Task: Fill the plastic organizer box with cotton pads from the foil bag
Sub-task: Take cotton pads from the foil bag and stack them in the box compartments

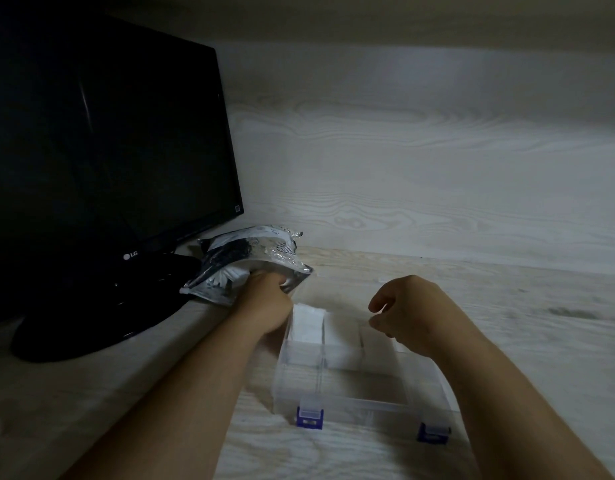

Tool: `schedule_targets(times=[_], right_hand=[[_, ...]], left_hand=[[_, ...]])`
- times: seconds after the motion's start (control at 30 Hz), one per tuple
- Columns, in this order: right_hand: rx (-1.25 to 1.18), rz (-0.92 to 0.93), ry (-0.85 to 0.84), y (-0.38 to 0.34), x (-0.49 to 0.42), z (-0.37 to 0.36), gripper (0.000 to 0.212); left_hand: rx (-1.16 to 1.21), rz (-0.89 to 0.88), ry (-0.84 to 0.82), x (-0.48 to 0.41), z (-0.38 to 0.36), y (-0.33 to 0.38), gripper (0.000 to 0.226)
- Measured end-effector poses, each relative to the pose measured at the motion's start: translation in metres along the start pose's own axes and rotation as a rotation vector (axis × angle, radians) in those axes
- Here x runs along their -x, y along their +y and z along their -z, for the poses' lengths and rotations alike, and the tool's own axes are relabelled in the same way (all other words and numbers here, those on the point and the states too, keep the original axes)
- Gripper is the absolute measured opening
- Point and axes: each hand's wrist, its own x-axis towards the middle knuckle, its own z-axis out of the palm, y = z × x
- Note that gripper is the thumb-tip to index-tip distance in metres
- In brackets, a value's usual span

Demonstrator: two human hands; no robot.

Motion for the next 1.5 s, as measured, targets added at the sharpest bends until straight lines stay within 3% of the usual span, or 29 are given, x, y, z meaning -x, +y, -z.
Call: schedule_targets(times=[0.2, 0.6, 0.77, 0.9, 1.0, 1.17, 1.33, 1.5], right_hand=[[-0.003, 0.001, -0.014, 0.001, 0.000, -0.001, 0.013], [-0.011, 0.010, -0.025, 0.002, -0.001, -0.003, 0.013], [-0.033, 0.009, -0.018, 0.003, -0.002, -0.002, 0.011], [-0.037, 0.016, -0.017, 0.002, -0.002, -0.002, 0.009], [-0.039, 0.023, -0.012, 0.001, -0.002, -0.002, 0.008], [-0.073, 0.042, -0.007, -0.001, 0.000, -0.001, 0.005], [-0.334, -0.003, 0.053, -0.006, 0.001, 0.002, 0.002], [-0.889, -0.025, 0.122, -0.013, 0.005, 0.008, 0.008]], left_hand=[[0.300, 0.057, -0.063, 0.000, 0.000, 0.000, 0.054], [0.371, 0.096, -0.117, -0.002, 0.002, -0.001, 0.061], [0.464, 0.097, 0.070, -0.002, 0.001, 0.001, 0.041], [0.263, 0.076, 0.288, -0.002, 0.011, 0.004, 0.016], [0.203, 0.056, 0.376, 0.005, 0.019, 0.009, 0.013], [0.371, -0.041, 0.415, 0.019, 0.027, 0.021, 0.019], [0.678, -0.125, 0.253, 0.031, 0.023, 0.036, 0.036], [0.752, -0.182, 0.021, 0.043, 0.018, 0.048, 0.018]])
